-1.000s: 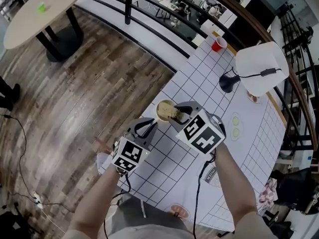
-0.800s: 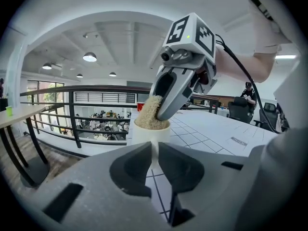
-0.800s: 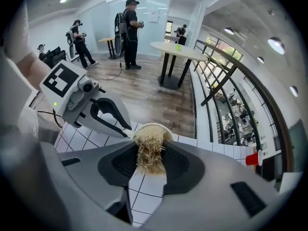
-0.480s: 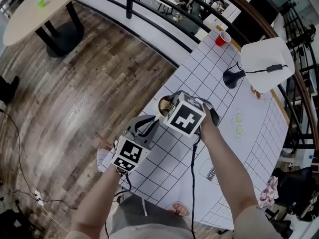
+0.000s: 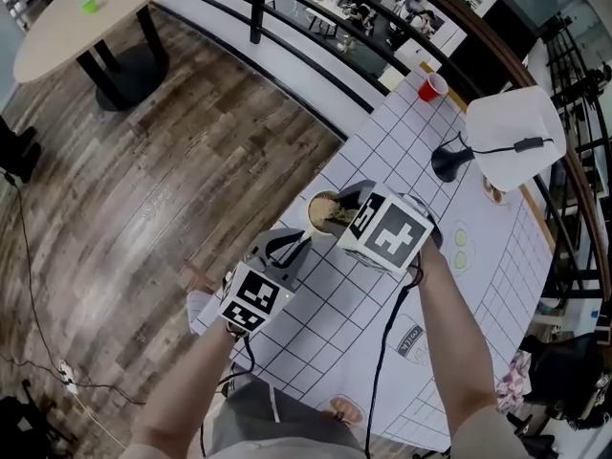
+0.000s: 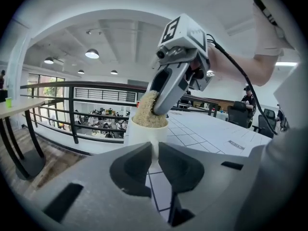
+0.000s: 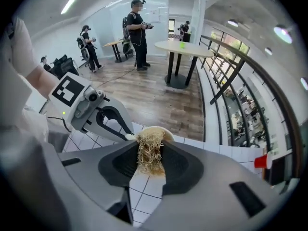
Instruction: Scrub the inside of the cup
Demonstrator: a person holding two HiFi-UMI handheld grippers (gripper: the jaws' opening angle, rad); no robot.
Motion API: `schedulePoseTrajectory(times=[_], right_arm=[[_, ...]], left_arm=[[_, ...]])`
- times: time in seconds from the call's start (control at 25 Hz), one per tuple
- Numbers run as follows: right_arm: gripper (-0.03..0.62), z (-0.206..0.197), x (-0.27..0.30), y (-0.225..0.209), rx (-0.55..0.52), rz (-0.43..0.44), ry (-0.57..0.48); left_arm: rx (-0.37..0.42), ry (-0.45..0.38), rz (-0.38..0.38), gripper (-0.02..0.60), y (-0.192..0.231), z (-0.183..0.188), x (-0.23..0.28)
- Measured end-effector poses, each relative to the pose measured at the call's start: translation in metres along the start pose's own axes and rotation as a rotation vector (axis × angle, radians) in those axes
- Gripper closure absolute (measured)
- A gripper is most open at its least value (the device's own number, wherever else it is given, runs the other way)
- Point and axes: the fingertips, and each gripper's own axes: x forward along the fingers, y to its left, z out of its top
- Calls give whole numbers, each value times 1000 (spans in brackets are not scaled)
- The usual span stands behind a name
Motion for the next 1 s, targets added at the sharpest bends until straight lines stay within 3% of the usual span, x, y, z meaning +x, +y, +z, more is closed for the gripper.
schedulePoseTrajectory(times=[0.12,0.2,0.52,0.68,0.84,1.0], right_arm=[[473,0,8,-1,-98,-106,69],[471,-7,23,1,-98,-112,103],[480,-12,44,0,8,11,112],[479,-5,22,12,60,99,30],[479,10,-3,15,-19,17,37],[476,6,14,4,-94,-80,71]], left_arm=[[2,-14,-6,529,-1,2,-1],[5,-13,-11,531,-4,1,-1],[-37,-22,-28,531,-5,1,0],[-29,8,-43,531,-16,-8,-3],[-71,-2,-41,531,-19,-8,-2],[-75,-17,-22,531,-16,-5,-3]])
